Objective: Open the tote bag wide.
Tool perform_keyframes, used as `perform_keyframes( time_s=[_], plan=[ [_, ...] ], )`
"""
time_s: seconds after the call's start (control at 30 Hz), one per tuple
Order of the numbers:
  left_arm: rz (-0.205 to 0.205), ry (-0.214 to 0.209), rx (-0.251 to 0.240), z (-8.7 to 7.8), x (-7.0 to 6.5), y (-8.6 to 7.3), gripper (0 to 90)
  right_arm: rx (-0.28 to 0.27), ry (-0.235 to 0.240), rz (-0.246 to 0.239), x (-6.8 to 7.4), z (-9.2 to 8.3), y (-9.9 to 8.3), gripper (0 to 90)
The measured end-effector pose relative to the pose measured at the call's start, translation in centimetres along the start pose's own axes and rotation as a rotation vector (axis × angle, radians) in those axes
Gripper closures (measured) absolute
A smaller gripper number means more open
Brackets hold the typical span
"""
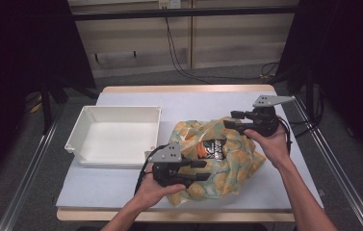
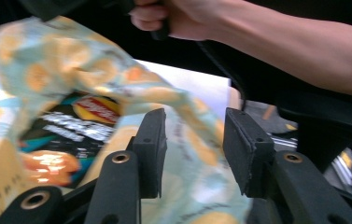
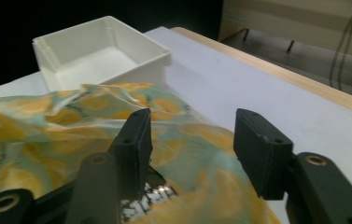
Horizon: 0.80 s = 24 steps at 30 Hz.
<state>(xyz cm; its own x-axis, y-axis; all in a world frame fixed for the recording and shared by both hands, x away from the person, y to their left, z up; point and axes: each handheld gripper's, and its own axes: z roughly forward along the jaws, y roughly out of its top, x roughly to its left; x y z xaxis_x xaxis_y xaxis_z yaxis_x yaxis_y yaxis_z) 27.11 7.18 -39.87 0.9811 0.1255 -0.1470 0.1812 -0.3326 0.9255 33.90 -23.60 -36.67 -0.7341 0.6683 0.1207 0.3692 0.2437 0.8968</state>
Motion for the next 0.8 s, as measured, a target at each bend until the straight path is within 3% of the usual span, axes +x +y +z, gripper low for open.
perform_keyframes(
  time_s=[0.1, 0.27, 0.4, 0.5, 0.57, 0.7, 0.8],
  plan=[
    [0.002, 0.051, 0.027, 0.4, 1.2, -0.2, 56.3, 0.008, 0.031, 0.000, 0.5, 0.7, 0.2, 52.9],
    [-0.012, 0.110, 0.081, 1.4, 2.9, -0.8, 49.3, 0.062, 0.073, -0.023, 1.6, 3.6, 0.1, 52.4],
    [-0.012, 0.117, 0.089, 2.1, 3.7, -1.4, 41.8, 0.104, 0.102, -0.033, 1.9, 6.0, 0.2, 47.1],
    [-0.015, 0.120, 0.124, 2.7, 4.0, -2.1, 38.6, 0.128, 0.108, -0.037, 2.0, 6.9, 0.0, 44.1],
    [0.005, 0.119, 0.147, 3.1, 4.1, -2.4, 35.8, 0.152, 0.109, -0.048, 2.2, 7.6, -0.4, 40.6],
    [0.007, 0.148, 0.163, 3.5, 4.2, -2.7, 36.9, 0.193, 0.101, -0.043, 1.9, 9.0, -1.0, 32.2],
    [0.037, 0.172, 0.190, 3.6, 4.2, -2.8, 47.7, 0.221, 0.095, -0.046, 1.6, 9.9, -1.3, 30.1]
  ],
)
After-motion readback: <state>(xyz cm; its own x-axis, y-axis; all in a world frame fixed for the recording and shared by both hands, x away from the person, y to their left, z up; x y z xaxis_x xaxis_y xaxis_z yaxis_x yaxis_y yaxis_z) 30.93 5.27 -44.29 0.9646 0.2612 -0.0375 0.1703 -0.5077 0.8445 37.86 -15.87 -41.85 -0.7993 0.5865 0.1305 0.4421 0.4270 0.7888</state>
